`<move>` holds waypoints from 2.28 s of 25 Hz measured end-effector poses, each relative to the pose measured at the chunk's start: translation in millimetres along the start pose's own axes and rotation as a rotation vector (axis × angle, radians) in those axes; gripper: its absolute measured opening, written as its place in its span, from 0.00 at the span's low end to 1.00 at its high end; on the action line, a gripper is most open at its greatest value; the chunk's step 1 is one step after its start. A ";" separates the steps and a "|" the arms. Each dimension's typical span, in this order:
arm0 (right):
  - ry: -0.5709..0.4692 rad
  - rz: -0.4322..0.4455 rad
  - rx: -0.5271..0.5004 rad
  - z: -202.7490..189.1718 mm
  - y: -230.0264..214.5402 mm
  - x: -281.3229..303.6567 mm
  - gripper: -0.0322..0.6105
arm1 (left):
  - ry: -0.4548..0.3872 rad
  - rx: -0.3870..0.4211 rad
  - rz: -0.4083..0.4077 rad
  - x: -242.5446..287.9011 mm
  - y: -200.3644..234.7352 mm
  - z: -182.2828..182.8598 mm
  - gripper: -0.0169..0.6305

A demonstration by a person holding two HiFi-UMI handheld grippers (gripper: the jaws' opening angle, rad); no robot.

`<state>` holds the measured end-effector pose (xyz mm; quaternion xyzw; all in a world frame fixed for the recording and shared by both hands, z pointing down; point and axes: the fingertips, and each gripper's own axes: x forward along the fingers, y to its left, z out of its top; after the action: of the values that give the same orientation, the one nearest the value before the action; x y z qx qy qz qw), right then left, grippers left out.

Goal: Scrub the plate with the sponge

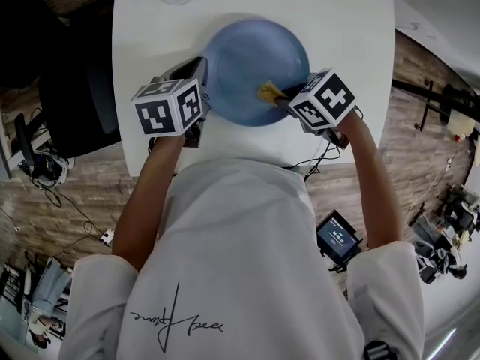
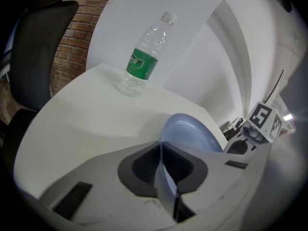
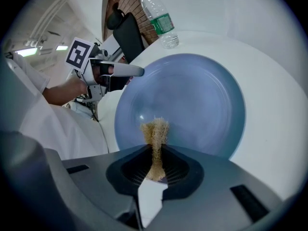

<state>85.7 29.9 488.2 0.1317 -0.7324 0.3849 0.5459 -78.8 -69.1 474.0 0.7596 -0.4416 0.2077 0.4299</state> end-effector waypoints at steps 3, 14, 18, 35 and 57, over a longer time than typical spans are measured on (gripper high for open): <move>-0.004 -0.012 0.001 1.0 -5.3 -1.7 0.11 | 0.000 0.000 0.001 -0.7 0.7 -0.2 0.05; -0.028 -0.072 0.026 3.4 -27.4 -9.1 0.11 | 0.000 0.002 0.000 -0.7 0.1 -0.3 0.05; -0.043 -0.086 0.026 6.0 -35.7 -12.4 0.11 | -0.001 0.005 0.001 -1.0 0.0 -0.2 0.05; -0.163 -0.214 0.087 30.0 -71.8 -27.7 0.11 | 0.001 0.019 0.010 -1.7 -1.3 -0.5 0.05; -0.200 -0.487 -0.039 70.3 -68.5 -23.6 0.11 | -0.003 -0.001 0.009 -1.5 -2.4 0.1 0.05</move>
<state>87.3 -71.1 488.2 0.3308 -0.7366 0.2134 0.5499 -77.5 -67.9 471.7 0.7577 -0.4459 0.2082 0.4286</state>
